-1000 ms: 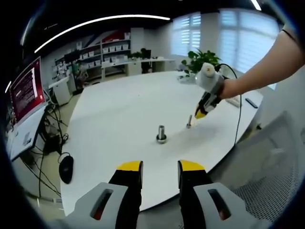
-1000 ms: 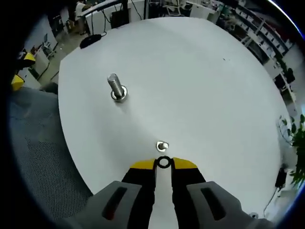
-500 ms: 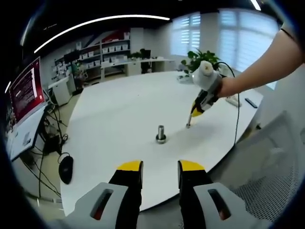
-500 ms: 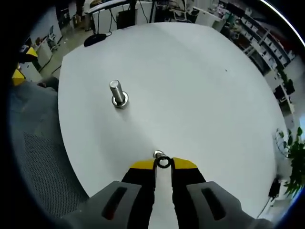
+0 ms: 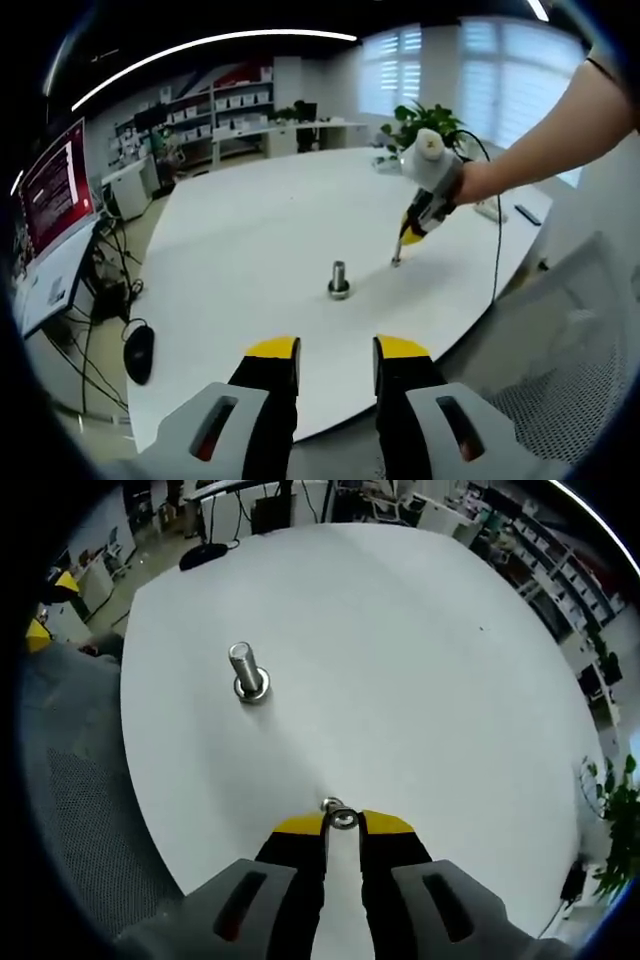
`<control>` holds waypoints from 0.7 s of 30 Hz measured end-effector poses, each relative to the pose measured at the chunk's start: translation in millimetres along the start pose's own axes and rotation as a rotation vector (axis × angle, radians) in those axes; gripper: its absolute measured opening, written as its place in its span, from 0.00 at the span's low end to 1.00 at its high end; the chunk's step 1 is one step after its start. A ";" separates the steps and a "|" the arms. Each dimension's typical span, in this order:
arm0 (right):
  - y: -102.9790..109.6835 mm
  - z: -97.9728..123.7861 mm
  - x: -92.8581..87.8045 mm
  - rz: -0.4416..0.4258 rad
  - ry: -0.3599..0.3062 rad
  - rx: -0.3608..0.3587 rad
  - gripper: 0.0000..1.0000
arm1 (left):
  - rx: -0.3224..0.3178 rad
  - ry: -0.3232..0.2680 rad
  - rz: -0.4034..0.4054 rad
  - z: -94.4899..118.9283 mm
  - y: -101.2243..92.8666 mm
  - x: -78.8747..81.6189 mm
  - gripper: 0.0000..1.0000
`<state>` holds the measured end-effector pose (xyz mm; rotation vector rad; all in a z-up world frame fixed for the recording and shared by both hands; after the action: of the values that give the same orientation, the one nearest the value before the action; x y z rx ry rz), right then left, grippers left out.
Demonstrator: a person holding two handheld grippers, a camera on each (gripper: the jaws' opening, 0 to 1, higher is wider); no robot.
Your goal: Place the washer onto the threaded stud by aligning its center hole with the stud, sliding it down to the base, and recovering from edge contact or off-axis alignment until the washer reaches the visible bottom stop.
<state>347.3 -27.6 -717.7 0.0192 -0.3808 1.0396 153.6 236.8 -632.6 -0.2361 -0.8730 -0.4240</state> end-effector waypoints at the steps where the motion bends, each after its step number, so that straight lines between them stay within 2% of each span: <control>1: -0.4 -0.4 0.5 0.003 -0.001 -0.002 0.14 | 0.000 0.000 0.001 0.0 0.0 0.0 0.27; 11: 1.3 -3.3 2.4 0.031 0.005 0.006 0.14 | -0.003 0.005 0.000 -0.5 -0.4 -0.6 0.27; 21: 0.8 -21.2 0.1 0.041 0.048 0.033 0.14 | -0.006 0.016 -0.003 -1.5 -0.6 -1.9 0.27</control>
<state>353.0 -23.0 -737.7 0.0162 -0.3221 1.0854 153.2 236.2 -635.0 -0.2371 -0.8567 -0.4309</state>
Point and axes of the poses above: the point that each gripper's makers call its tool centre point, and the gripper's own axes: z roughly backward along the fingers, y roughly to its left, x roughly out of its top, the point moved 7 cm from there along z, roughly backward along the fingers, and after that the axes turned 2 degrees about y, right-handed, at the moved point
